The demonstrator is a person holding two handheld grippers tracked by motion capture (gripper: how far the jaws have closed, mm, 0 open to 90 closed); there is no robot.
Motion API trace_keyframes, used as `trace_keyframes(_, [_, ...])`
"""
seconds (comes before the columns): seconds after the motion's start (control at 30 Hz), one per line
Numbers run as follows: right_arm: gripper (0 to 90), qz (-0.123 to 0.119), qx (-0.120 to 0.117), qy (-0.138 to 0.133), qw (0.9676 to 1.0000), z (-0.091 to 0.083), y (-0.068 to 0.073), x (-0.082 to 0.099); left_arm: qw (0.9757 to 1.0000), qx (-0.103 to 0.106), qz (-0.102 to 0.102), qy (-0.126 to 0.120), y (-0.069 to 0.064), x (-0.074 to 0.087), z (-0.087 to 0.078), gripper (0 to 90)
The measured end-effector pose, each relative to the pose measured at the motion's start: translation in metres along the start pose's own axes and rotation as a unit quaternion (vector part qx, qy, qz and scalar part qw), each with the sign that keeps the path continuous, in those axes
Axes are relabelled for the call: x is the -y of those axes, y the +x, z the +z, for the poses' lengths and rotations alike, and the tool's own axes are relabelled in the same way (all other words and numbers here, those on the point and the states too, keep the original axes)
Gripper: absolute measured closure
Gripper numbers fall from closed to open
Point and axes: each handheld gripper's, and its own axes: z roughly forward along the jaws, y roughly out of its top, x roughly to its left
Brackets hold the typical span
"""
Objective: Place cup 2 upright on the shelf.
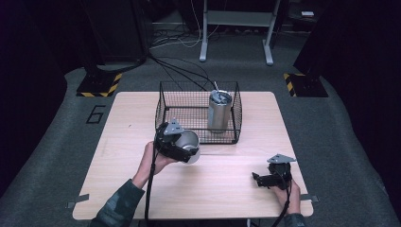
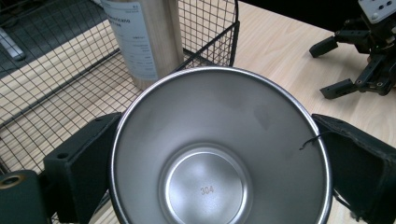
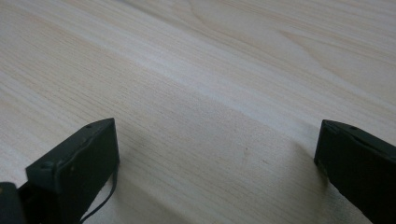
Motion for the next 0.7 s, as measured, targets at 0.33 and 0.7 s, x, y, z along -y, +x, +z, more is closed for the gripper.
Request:
trace_keyframes(0.33, [0.0, -0.001, 0.000, 0.000, 1.0000, 0.000, 0.000, 0.000, 1.0000, 0.001, 0.006, -0.004, 0.004, -0.012, -0.007, 6.0])
trace_keyframes(0.7, [0.0, -0.001, 0.000, 0.000, 1.0000, 0.000, 0.000, 0.000, 0.9998, -0.006, 0.014, -0.014, 0.009, -0.028, -0.015, 6.0])
